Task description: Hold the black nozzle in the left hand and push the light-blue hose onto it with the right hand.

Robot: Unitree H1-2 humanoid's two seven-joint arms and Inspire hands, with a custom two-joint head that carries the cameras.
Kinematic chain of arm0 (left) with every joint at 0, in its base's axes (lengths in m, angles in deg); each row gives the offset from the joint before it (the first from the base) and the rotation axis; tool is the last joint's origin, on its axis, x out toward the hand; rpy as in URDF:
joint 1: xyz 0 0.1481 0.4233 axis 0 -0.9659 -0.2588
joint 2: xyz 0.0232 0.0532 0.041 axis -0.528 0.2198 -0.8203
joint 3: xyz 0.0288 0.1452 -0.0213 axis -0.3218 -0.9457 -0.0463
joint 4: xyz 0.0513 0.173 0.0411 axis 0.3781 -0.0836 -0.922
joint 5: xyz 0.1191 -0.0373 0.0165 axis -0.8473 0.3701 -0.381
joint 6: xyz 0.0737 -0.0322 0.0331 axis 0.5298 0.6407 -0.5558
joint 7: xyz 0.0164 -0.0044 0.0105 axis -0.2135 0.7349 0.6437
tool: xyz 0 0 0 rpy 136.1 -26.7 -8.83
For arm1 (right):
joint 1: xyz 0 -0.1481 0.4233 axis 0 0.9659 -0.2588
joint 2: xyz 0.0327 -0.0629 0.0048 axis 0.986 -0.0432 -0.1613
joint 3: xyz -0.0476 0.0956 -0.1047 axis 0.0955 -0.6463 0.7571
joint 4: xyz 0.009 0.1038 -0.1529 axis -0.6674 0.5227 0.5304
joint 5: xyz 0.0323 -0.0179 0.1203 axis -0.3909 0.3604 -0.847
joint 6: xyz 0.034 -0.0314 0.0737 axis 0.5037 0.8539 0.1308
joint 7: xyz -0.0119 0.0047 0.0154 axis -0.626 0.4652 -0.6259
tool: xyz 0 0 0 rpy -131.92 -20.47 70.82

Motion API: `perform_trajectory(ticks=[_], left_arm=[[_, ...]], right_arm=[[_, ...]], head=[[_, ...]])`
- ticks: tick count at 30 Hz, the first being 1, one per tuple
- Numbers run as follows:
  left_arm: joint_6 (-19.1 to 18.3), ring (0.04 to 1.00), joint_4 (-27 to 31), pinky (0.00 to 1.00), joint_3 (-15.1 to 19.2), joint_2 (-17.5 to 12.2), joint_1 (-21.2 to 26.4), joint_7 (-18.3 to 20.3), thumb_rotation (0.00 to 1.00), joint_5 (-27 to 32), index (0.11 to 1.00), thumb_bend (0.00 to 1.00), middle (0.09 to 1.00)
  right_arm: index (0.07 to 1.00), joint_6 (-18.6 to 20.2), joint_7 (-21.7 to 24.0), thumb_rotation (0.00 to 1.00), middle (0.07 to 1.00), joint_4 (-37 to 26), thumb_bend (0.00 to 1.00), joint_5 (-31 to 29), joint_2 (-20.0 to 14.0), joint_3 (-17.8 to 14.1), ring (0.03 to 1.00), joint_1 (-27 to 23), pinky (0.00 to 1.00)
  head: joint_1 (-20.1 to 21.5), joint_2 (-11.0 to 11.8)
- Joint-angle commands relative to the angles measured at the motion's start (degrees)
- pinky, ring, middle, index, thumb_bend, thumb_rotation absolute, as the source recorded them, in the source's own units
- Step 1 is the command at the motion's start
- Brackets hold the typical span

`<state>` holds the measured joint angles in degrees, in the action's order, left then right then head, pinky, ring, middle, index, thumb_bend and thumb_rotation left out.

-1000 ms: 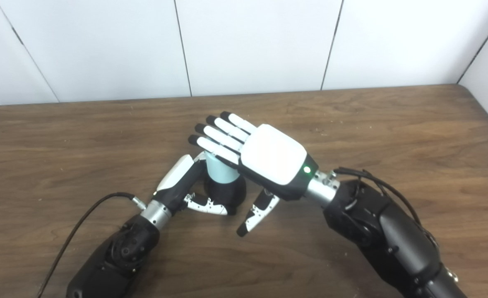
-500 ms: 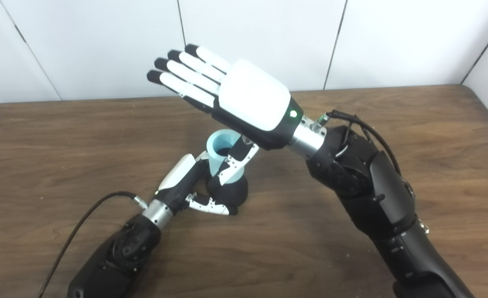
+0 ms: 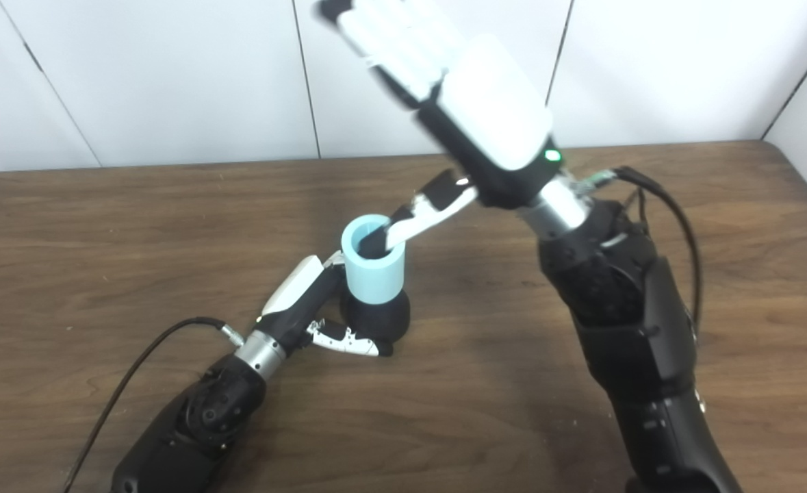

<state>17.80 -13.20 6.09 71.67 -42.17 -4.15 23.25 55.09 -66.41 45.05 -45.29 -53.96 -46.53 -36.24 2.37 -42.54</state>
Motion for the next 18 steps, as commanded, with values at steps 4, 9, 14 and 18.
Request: perform_trajectory(ticks=[4,9,14,18], left_arm=[[0.18,0.984,1.18,1.00,-0.44,-1.24,-6.60,3.37,0.45,0.52,0.979,0.78,0.980],[1.61,1.000,6.34,1.00,1.30,-2.80,-7.47,3.01,0.47,-0.61,1.000,0.86,1.000],[2.68,1.000,12.27,1.00,5.17,-4.40,-9.60,3.23,0.47,0.72,1.000,0.86,1.000],[0.11,1.000,17.68,1.00,9.35,-4.79,-10.58,5.12,0.47,3.67,1.000,0.84,1.000]], right_arm=[[1.000,6.20,-0.81,0.82,1.000,-3.88,0.86,-4.09,1.59,-2.93,1.000,6.66,1.00],[1.000,8.48,-3.52,0.90,1.000,-4.42,0.81,-7.64,5.53,-4.63,1.000,14.96,1.00],[1.000,15.92,-5.38,1.00,1.000,-8.28,0.76,-14.09,12.74,-6.52,1.000,23.41,1.00],[1.000,20.22,-6.06,1.00,1.000,-8.47,0.79,-23.64,17.39,-7.89,1.000,29.15,1.00]], head=[[-0.30,0.50],[-0.31,1.35],[-1.40,2.04],[-2.47,2.55]])
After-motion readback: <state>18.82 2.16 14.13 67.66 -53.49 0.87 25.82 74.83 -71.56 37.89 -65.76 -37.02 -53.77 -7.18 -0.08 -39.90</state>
